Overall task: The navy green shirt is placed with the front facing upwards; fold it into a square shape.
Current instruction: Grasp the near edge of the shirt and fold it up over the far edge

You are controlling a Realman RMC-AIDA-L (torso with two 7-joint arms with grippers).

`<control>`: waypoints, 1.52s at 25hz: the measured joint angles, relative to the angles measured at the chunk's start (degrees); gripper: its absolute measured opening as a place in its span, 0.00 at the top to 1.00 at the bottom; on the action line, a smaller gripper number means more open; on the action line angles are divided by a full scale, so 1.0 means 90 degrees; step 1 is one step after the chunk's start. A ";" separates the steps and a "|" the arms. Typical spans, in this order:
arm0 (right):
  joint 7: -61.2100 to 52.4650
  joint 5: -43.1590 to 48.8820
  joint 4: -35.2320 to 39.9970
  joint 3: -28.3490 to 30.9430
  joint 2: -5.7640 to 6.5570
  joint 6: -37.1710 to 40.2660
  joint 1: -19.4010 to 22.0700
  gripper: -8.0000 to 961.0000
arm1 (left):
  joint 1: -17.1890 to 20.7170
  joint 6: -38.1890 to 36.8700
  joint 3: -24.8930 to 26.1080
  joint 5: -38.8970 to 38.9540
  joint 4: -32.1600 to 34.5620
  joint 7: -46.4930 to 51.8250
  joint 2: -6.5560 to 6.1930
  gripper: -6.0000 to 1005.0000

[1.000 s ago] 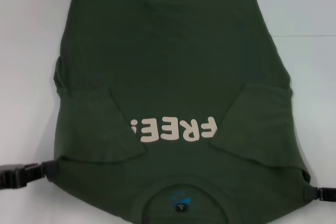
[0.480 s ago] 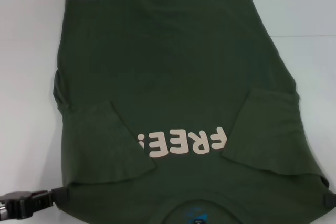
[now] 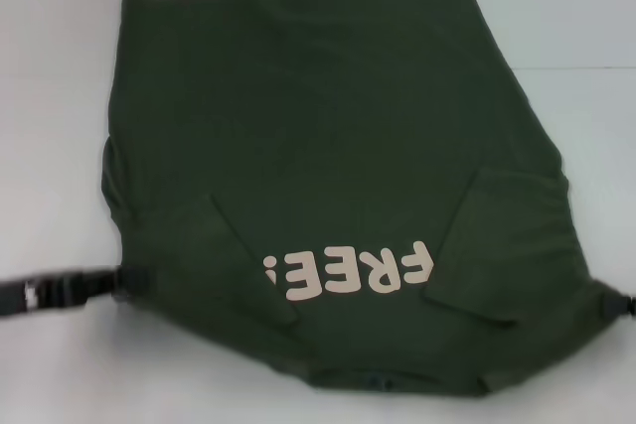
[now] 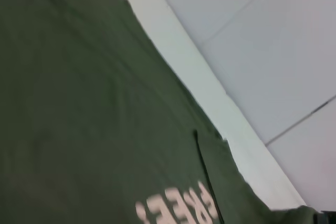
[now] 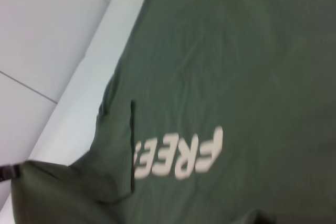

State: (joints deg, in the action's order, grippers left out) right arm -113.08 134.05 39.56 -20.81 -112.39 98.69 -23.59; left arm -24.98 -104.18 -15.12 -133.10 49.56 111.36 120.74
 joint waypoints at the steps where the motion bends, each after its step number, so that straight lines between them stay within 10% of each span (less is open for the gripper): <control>1: -0.0045 -0.0003 -0.0006 0.0006 0.0000 -0.0126 -0.0119 0.93 | -0.0224 0.0178 0.0001 0.0000 -0.0175 0.0026 -0.0104 0.94; 11: -0.0338 -0.0182 -0.0019 -0.0052 -0.0045 -0.1253 -0.1390 0.93 | -0.1740 0.2346 -0.0063 0.0017 -0.1150 0.0071 -0.0535 0.94; 38: 0.0969 -0.1291 -0.2118 -0.1228 -0.0276 -0.6912 -0.3416 0.93 | -0.2777 0.7160 -0.0157 0.2447 -0.2968 -0.2856 -0.0243 0.93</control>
State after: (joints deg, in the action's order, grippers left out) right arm -104.36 122.44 20.50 -31.87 -114.88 36.48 -54.34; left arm -49.97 -39.74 -16.54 -111.08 22.85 85.66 118.56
